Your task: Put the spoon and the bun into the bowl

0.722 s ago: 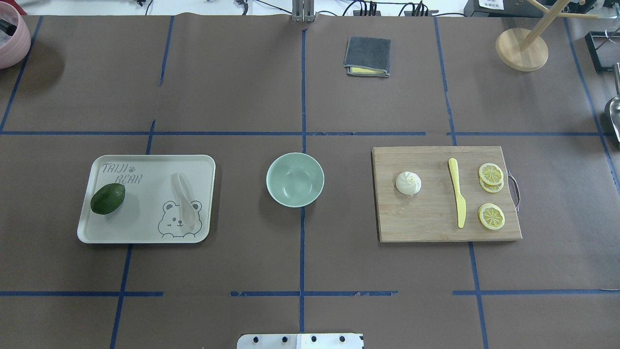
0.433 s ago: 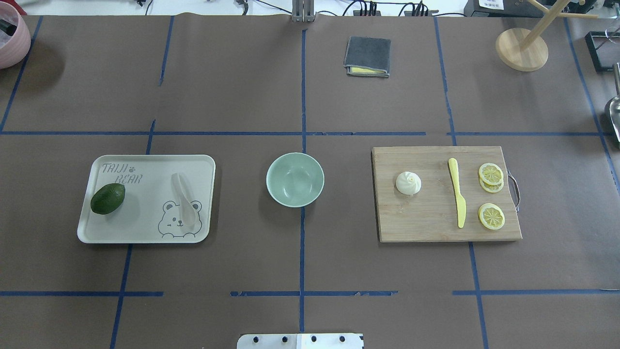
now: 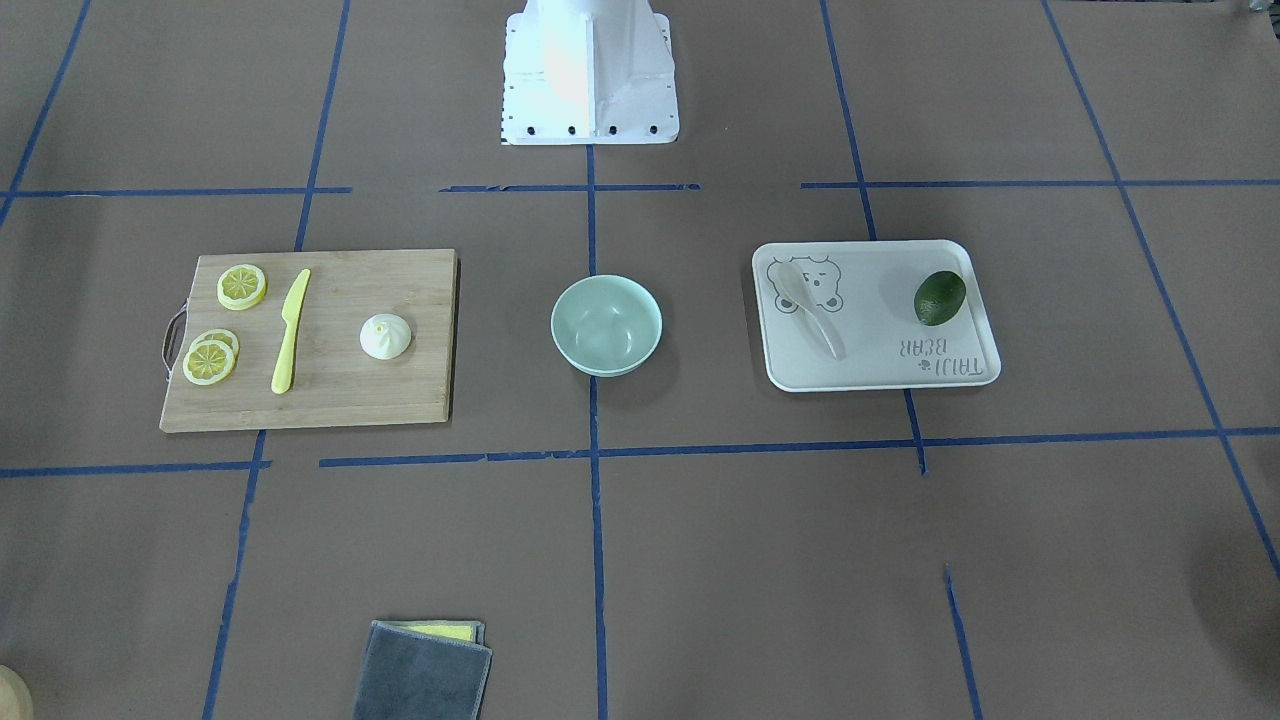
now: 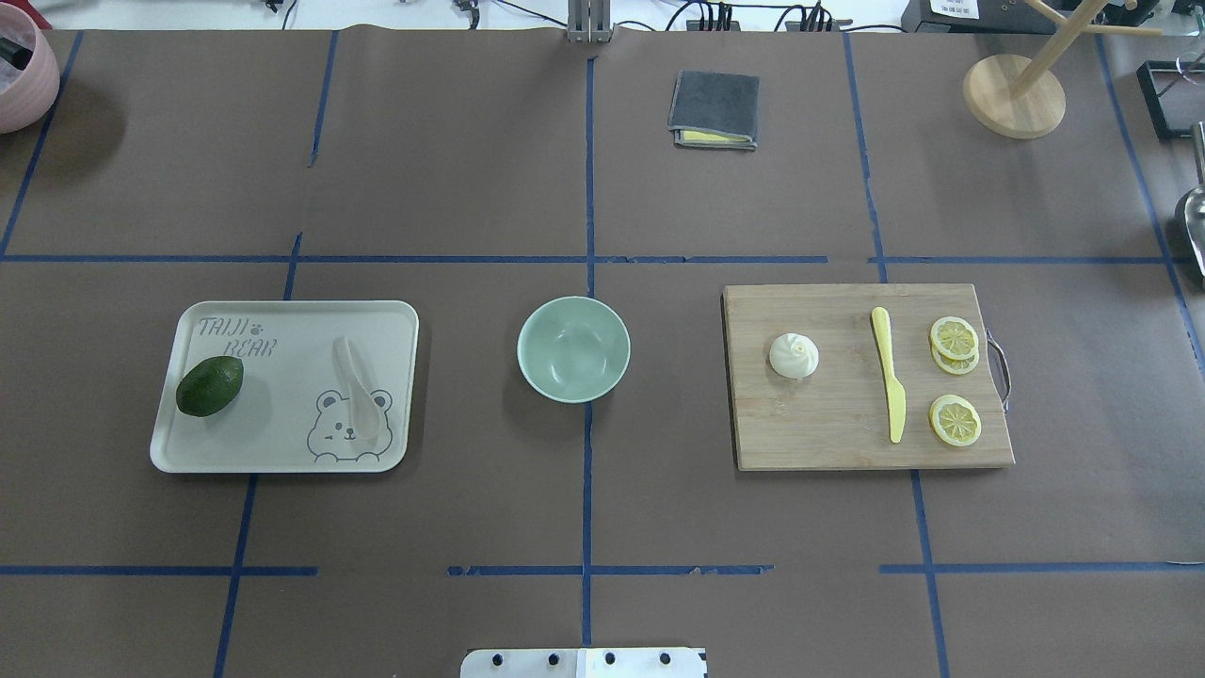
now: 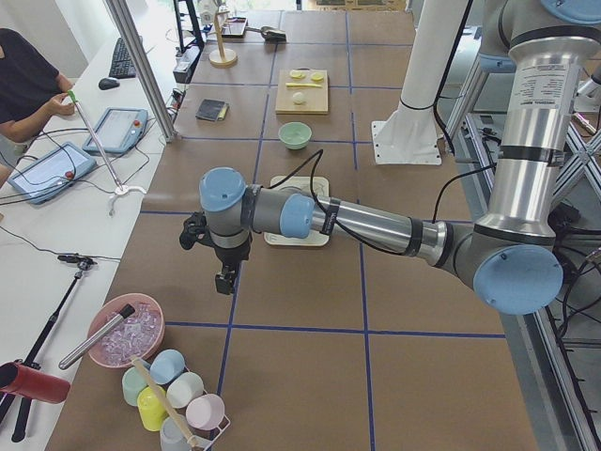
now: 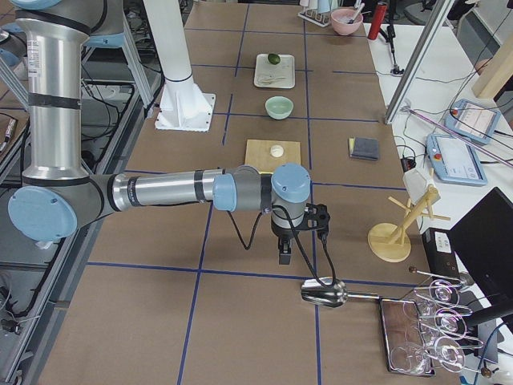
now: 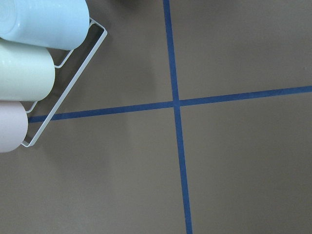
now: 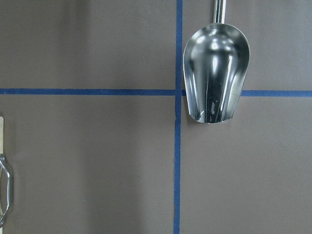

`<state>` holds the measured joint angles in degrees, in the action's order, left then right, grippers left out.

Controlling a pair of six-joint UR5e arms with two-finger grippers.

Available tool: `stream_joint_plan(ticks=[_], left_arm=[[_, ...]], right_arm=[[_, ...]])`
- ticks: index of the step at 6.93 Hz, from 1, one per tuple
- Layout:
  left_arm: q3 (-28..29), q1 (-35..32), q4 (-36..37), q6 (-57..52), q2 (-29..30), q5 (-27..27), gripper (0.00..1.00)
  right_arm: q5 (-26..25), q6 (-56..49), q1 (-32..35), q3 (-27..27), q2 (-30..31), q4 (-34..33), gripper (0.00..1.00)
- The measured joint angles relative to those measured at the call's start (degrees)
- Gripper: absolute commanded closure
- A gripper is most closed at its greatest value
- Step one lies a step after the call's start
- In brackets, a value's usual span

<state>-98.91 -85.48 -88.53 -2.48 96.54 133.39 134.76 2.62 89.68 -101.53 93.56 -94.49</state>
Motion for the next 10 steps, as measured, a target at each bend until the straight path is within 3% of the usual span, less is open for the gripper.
stream_joint_plan(ticks=[4, 7, 10], left_arm=[[-8.32, 18.74, -8.90, 33.16, 3.93, -2.68, 0.00], [-9.36, 33.85, -18.01, 61.14, 4.46, -12.14, 0.02], [-5.00, 46.49, -20.60, 75.96, 8.52, -23.47, 0.04]], right_arm=[[0.11, 0.75, -0.90, 0.15, -1.30, 5.77, 0.00], [0.32, 2.69, -1.71, -0.09, -2.40, 6.79, 0.00], [1.12, 9.84, -5.16, -2.92, -3.65, 7.05, 0.00]])
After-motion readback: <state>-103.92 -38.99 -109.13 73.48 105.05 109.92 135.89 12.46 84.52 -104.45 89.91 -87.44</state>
